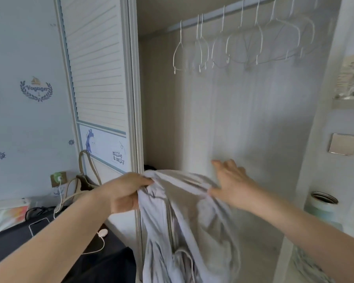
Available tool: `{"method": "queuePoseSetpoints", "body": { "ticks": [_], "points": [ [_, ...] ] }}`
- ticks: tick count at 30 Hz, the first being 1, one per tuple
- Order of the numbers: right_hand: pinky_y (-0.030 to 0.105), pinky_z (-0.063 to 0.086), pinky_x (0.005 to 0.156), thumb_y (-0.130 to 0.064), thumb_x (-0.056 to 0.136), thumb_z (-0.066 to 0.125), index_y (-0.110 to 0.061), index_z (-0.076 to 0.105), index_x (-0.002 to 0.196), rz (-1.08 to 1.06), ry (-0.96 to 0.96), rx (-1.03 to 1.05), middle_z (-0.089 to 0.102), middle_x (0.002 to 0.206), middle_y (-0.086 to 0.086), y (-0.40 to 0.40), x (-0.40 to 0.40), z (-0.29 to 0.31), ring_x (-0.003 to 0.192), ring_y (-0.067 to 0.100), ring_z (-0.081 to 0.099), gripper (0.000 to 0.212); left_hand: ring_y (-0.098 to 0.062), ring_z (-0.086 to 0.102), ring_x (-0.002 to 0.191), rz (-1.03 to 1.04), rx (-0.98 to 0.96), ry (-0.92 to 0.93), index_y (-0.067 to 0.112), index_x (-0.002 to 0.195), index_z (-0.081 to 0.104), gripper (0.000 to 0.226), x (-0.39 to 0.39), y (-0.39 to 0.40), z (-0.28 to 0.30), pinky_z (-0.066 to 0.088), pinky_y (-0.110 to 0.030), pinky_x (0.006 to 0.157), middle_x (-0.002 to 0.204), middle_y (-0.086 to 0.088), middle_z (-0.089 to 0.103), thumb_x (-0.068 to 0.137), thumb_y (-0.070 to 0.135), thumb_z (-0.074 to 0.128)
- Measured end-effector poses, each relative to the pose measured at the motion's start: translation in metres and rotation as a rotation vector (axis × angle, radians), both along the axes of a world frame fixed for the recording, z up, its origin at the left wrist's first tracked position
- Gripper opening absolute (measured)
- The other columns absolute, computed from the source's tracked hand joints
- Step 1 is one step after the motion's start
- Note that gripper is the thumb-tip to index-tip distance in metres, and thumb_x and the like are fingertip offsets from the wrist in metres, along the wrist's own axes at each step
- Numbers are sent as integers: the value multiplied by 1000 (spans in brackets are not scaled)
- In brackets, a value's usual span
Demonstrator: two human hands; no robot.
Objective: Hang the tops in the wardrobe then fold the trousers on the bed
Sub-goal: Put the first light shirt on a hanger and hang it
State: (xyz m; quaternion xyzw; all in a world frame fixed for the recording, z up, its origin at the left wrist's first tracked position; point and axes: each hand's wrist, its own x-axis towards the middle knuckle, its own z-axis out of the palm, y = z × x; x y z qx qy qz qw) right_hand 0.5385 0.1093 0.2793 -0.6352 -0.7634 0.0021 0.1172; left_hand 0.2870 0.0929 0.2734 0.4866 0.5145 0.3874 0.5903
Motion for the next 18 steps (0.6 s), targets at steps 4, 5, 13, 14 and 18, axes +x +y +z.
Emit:
{"method": "queuePoseSetpoints", "body": {
  "ticks": [4,5,13,14,18],
  "points": [
    [33,47,82,-64,83,54,-18,51,112,95,161,-280,57,103,-2,-10,-26,-28,89,16,56,55,-23,71,73,-3,0,-120,-3,101,64,22,8,33,25,59,-33,72,88,-17,73,99,8,45],
    [30,47,77,-65,82,54,-19,55,105,147,210,-364,60,96,-4,-6,-35,-35,84,14,57,51,-22,71,72,-36,20,-98,-2,99,64,21,10,39,32,58,-34,75,86,-15,72,99,10,47],
    [25,37,56,-32,90,63,-26,43,65,30,480,231,46,58,-9,52,-38,-28,55,4,42,32,-21,67,103,-395,439,441,12,106,68,41,-21,92,46,49,-42,99,108,-9,70,75,36,79],
    [23,40,57,-31,90,62,-29,45,72,23,469,301,51,63,-11,52,-38,-21,60,3,47,25,-15,67,97,-425,488,536,16,104,67,44,-22,102,42,51,-35,94,102,-3,71,68,35,84],
    [36,48,72,-16,88,58,-43,34,114,-22,242,484,57,96,-16,49,-42,-6,87,20,60,44,-13,54,90,-82,916,967,21,105,48,47,-15,142,27,41,-16,72,106,5,49,73,25,82]
  ]
}}
